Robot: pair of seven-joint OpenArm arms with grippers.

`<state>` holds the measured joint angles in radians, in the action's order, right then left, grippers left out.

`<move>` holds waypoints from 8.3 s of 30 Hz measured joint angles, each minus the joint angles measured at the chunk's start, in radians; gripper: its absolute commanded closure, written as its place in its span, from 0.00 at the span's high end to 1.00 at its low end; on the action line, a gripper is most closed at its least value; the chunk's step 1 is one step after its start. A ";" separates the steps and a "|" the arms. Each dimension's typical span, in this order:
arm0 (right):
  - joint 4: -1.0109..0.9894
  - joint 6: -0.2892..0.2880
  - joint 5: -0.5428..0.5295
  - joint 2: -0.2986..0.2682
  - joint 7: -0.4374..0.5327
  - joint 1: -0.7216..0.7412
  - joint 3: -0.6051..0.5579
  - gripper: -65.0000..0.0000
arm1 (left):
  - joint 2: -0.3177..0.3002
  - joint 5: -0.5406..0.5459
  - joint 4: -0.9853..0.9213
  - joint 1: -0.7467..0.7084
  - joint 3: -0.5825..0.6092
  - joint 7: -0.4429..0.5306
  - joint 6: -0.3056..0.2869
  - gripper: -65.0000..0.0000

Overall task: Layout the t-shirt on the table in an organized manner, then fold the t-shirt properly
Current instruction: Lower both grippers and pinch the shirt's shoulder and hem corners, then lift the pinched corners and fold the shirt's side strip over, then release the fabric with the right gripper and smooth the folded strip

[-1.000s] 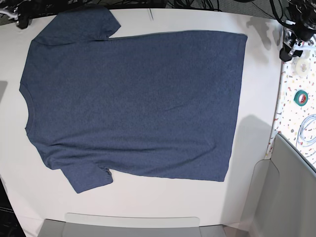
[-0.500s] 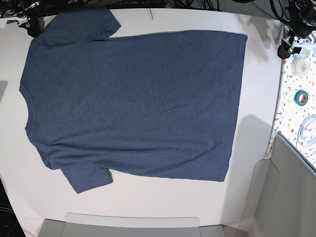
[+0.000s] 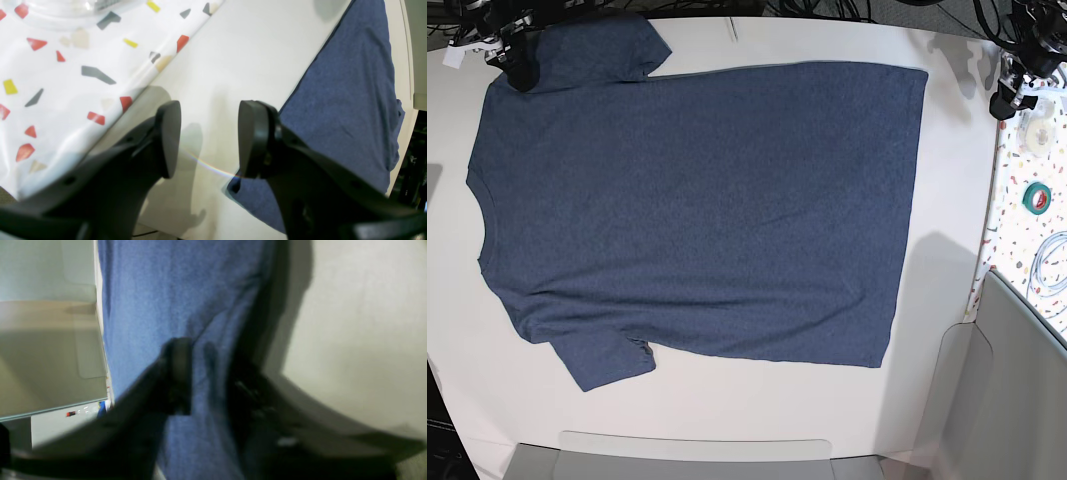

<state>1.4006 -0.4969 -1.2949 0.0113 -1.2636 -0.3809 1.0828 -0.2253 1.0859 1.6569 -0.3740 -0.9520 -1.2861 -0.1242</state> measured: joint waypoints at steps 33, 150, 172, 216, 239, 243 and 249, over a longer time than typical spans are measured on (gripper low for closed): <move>0.003 -0.001 0.039 -0.021 -0.023 0.027 -0.024 0.00 | -0.016 0.250 -0.222 -0.079 0.276 -0.066 -0.027 0.42; 0.260 0.034 0.131 -0.011 -0.121 0.119 -0.067 0.00 | -0.055 0.130 0.113 0.097 0.462 -0.103 0.001 0.00; 0.259 0.037 0.423 -0.008 -0.125 0.424 -0.107 0.00 | -0.128 0.124 -0.235 0.319 0.461 -0.109 0.003 0.00; 0.142 0.036 0.608 -0.025 -0.121 0.539 -0.210 0.57 | -0.133 0.127 -0.234 0.353 0.474 -0.105 0.126 0.50; 0.296 0.032 0.213 -0.013 -0.123 0.169 -0.208 0.64 | -0.202 0.350 -0.228 0.206 0.389 -0.101 0.119 0.50; 0.293 0.033 0.214 0.002 -0.084 0.142 -0.179 0.64 | -0.199 0.350 -0.211 0.203 0.390 -0.102 0.120 0.50; 0.223 0.032 0.177 0.005 -0.074 0.143 -0.153 0.64 | -0.198 0.355 -0.179 0.184 0.390 -0.103 0.120 0.50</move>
<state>1.6234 -0.4644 -1.1179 0.0166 -1.3376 -0.2375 0.9302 -0.4236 1.4406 1.4780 -0.1898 -0.5621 -1.3888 -0.0040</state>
